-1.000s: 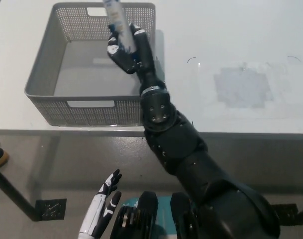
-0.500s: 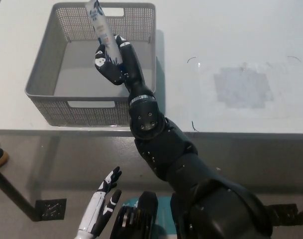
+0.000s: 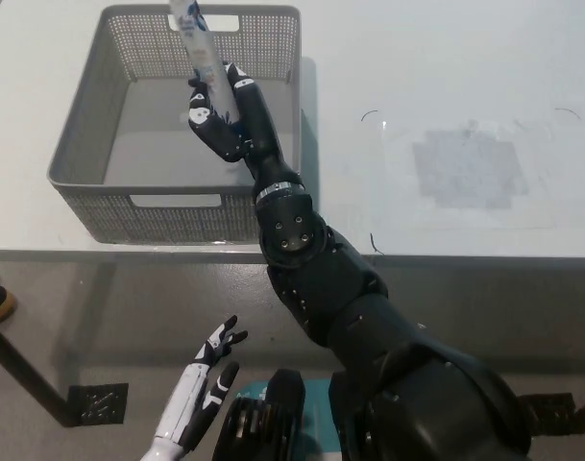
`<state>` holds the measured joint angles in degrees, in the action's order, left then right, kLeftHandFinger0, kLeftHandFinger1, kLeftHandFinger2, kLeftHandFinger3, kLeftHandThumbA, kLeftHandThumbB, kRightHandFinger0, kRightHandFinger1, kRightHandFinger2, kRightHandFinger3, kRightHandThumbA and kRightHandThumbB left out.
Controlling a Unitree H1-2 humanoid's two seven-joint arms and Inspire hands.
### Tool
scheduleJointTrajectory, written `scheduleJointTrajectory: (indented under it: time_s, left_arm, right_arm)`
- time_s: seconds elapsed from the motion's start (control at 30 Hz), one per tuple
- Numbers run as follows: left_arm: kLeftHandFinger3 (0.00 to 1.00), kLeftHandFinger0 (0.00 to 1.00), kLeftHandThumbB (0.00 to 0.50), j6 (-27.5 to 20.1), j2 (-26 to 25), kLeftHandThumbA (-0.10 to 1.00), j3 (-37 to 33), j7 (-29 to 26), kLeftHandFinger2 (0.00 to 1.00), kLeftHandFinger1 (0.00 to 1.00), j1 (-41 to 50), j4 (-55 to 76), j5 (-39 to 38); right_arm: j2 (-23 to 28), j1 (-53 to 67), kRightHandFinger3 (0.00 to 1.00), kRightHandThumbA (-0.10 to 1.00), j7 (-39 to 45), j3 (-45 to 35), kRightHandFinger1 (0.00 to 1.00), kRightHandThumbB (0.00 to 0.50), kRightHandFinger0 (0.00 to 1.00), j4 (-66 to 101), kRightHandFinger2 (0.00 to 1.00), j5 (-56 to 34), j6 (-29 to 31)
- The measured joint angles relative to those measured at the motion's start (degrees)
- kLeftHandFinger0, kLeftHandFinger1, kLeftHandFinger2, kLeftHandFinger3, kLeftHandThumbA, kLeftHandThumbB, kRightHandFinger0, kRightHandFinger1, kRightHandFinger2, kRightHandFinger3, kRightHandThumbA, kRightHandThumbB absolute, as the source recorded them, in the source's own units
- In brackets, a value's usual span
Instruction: Use the right hand to pick up a shampoo and place it into a container on the left side
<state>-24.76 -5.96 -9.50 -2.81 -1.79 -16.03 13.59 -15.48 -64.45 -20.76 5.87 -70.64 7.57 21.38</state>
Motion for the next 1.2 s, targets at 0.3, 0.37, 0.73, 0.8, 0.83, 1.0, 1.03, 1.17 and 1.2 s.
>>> scheduleJointTrajectory:
  time_s: [0.3, 0.37, 0.73, 0.8, 0.83, 1.0, 1.03, 1.17, 1.2]
  left_arm:
    - [1.0, 1.0, 0.179, 0.0, 0.0, 1.0, 0.1, 0.6, 0.86, 1.0, -0.3, 0.0, 0.0]
    - [1.0, 1.0, 0.177, 0.0, 0.0, 1.0, 0.1, 0.8, 0.84, 1.0, -0.3, 0.0, 0.0]
    - [1.0, 1.0, 0.173, 0.0, 0.0, 1.0, 0.2, 1.4, 0.82, 0.98, -0.6, 0.0, 0.0]
    - [1.0, 1.0, 0.171, 0.0, 0.0, 1.0, 0.2, 1.6, 0.82, 0.98, -0.7, 0.0, 0.0]
    - [1.0, 1.0, 0.171, 0.0, 0.0, 1.0, 0.2, 1.6, 0.81, 0.97, -0.8, 0.0, 0.0]
    - [1.0, 1.0, 0.16, 0.0, 0.0, 1.0, 0.2, 1.7, 0.82, 0.97, -0.8, 0.0, 0.0]
    - [1.0, 1.0, 0.15, 0.0, 0.0, 1.0, 0.2, 1.8, 0.81, 0.97, -0.8, 0.0, 0.0]
    - [1.0, 1.0, 0.16, 0.0, -0.1, 1.0, 0.2, 1.9, 0.81, 0.98, -0.8, 0.0, -0.1]
    - [1.0, 1.0, 0.159, 0.0, -0.1, 1.0, 0.2, 1.9, 0.81, 0.98, -0.8, -0.1, -0.1]
  right_arm:
    - [0.6, 0.0, 1.0, 0.71, 1.3, -0.7, 1.0, 0.442, 1.0, 0.0, 1.0, -0.5, 0.4]
    - [0.9, 0.0, 1.0, 0.85, 2.0, 0.0, 1.0, 0.5, 1.0, 0.0, 1.0, -0.2, 0.4]
    - [2.5, 0.0, 1.0, 0.88, 3.3, 2.5, 1.0, 0.491, 1.0, 0.0, 1.0, 1.1, 0.4]
    - [2.6, 0.0, 1.0, 0.89, 3.4, 2.5, 1.0, 0.48, 1.0, 0.2, 1.0, 1.1, 0.4]
    - [2.6, 0.0, 1.0, 0.91, 3.4, 2.5, 1.0, 0.481, 1.0, 0.4, 1.0, 1.1, 0.4]
    - [3.6, 0.0, 1.0, 0.92, 3.5, 2.4, 1.0, 0.466, 1.0, 3.6, 1.0, 1.2, 0.4]
    - [4.0, 0.2, 1.0, 0.93, 3.6, 2.3, 1.0, 0.469, 1.0, 5.3, 1.0, 1.1, 0.4]
    - [5.8, 1.5, 1.0, 0.98, 4.7, 1.6, 1.0, 0.456, 1.0, 13.9, 1.0, 0.8, -0.1]
    - [6.3, 2.1, 1.0, 0.98, 5.0, 1.4, 1.0, 0.452, 1.0, 16.5, 1.0, 0.7, -0.4]
